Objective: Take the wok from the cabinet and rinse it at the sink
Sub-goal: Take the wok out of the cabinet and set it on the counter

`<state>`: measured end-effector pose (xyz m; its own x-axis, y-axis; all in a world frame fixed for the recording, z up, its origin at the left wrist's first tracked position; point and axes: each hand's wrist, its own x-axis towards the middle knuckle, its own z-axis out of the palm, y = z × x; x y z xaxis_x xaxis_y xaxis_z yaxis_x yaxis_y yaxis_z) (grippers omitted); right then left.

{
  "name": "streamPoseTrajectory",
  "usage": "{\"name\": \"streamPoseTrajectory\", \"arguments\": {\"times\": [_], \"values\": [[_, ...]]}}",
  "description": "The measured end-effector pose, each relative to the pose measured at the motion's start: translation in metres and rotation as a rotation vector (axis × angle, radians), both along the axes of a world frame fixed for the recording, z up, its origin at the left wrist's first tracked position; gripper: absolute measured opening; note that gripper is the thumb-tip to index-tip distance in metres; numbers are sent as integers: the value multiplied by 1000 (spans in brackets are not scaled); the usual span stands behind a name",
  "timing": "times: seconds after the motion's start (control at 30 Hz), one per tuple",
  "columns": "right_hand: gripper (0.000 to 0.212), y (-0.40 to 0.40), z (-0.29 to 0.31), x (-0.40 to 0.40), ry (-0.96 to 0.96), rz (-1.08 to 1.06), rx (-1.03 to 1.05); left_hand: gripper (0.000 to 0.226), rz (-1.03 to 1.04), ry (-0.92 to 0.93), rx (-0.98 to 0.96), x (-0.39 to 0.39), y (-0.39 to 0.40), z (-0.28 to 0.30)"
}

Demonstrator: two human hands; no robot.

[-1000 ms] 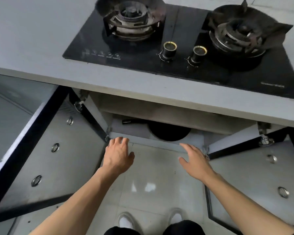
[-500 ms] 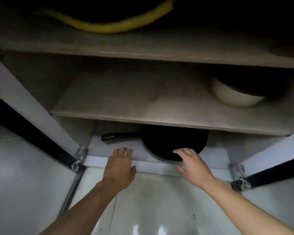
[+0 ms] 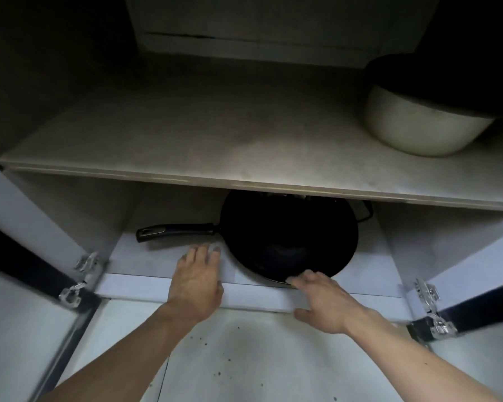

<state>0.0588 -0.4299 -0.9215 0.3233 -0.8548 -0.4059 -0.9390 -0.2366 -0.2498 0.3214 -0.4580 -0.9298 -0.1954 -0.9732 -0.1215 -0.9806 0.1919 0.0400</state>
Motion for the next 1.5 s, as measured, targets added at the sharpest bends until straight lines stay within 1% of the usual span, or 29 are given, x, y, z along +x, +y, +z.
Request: {"name": "streamPoseTrajectory", "arguments": {"times": [0.1,0.17,0.23,0.33,0.4,0.47,0.57,0.67,0.7,0.77,0.8,0.87,0.9,0.93,1.0,1.07,1.17,1.23,1.27,1.33,1.43,1.5], "values": [[58,-1,-1,-1,-53,-1,-12,66,-16,7,-53,-4,-1,0],[50,-1,-2,-3,-84,18,9,69,-24,-17,-61,-2,-6,1],[45,0,-4,-6,-116,50,59,75,-48,-87,-52,3,-11,0],[45,3,-6,-11,-155,82,113,84,-104,-237,-38,11,-16,-5],[43,6,-6,-14,-162,95,123,86,-144,-344,11,14,-19,-10],[42,9,-7,-16,-168,110,131,86,-176,-408,67,16,-22,-14],[43,18,-7,-17,-164,124,108,81,-180,-353,34,15,-27,-16],[37,24,-10,-24,-110,122,3,74,-173,-270,-6,16,-29,-16],[31,26,-11,-26,-84,122,-39,75,-171,-246,-6,16,-27,-16],[20,30,-15,-29,-20,133,-158,88,-186,-199,14,18,-17,-14],[24,31,-18,-32,8,132,-203,96,-208,-188,23,18,-9,-14],[49,33,-23,-36,68,131,-285,108,-251,-204,18,20,9,-18],[55,33,-25,-38,104,142,-323,113,-255,-227,19,22,16,-22],[56,33,-26,-41,111,153,-346,118,-250,-237,-2,24,20,-27],[50,32,-24,-44,97,152,-377,124,-228,-230,-81,28,23,-34],[44,33,-24,-46,86,148,-400,119,-214,-238,-95,28,23,-37],[45,41,-31,-46,98,205,-429,98,-190,-211,-145,24,27,-36],[46,46,-34,-47,88,239,-473,96,-199,-216,-156,26,34,-38],[43,47,-35,-48,73,246,-509,98,-203,-211,-160,29,37,-38],[31,48,-32,-48,36,248,-582,101,-207,-201,-179,36,41,-34],[9,43,-20,-44,-23,223,-650,94,-189,-186,-202,42,41,-20],[11,40,-13,-41,-101,189,-645,91,-159,-172,-202,44,42,-10]]}}
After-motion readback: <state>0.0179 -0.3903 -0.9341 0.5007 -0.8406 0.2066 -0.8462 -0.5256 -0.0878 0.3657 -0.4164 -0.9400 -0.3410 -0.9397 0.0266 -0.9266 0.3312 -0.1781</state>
